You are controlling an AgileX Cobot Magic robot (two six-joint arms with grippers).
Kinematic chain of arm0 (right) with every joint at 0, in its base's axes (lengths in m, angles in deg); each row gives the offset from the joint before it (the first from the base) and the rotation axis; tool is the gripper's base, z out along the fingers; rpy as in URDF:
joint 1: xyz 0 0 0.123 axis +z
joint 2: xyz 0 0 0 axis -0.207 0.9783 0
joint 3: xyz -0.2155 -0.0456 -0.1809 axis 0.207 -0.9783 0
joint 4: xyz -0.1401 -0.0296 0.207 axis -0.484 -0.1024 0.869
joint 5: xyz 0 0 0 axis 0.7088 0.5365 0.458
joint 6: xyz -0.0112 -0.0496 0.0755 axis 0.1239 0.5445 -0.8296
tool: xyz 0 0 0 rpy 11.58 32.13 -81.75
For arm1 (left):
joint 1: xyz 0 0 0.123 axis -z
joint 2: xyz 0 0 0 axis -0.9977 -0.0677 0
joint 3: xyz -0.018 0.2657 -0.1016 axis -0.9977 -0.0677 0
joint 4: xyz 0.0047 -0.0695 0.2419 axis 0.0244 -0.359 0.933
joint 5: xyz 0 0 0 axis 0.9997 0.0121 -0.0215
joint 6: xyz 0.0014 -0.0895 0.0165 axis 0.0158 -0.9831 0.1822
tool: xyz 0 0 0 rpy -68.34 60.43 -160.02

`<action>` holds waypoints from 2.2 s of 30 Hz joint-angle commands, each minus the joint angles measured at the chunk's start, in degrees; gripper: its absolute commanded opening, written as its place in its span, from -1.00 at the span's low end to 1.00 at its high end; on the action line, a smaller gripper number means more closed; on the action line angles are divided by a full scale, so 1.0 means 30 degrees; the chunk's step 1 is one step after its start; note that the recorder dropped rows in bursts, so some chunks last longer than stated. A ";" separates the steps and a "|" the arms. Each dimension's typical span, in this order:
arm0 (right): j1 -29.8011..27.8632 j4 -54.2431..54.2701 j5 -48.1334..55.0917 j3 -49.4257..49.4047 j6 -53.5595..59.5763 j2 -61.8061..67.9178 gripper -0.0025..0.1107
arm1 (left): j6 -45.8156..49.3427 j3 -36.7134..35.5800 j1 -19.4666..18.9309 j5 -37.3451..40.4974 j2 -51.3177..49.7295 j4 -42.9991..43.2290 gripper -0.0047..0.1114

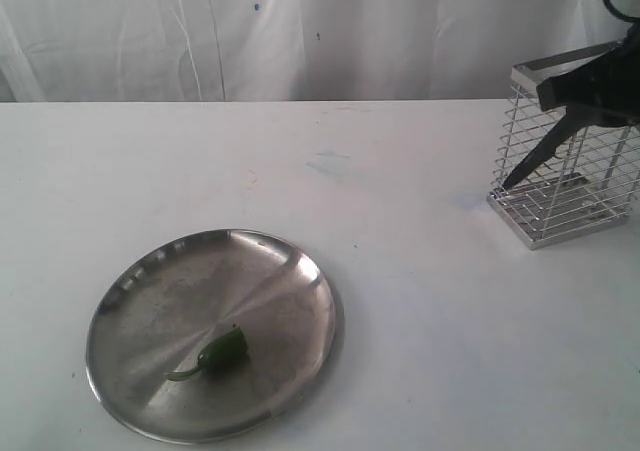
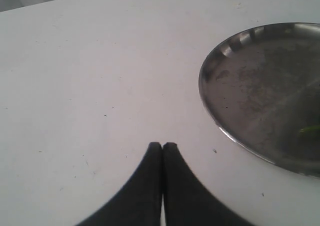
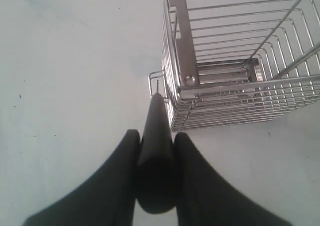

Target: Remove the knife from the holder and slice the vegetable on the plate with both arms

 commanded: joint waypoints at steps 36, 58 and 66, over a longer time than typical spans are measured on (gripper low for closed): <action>0.0017 3.1317 0.0104 -1.6062 2.1672 -1.0532 -0.96 | 0.2251 -0.0069 0.0151 0.0076 0.0101 0.0650 -0.92; 0.0017 3.1317 0.1867 -1.6062 2.3749 -1.0532 -0.96 | -0.8352 -0.0069 0.0151 -0.9555 0.0101 -1.5635 -0.92; 0.0017 3.1317 0.1948 -1.6062 2.3990 -1.0532 -0.96 | -0.6297 -0.0069 0.0151 -1.0453 0.0101 -1.5589 -0.92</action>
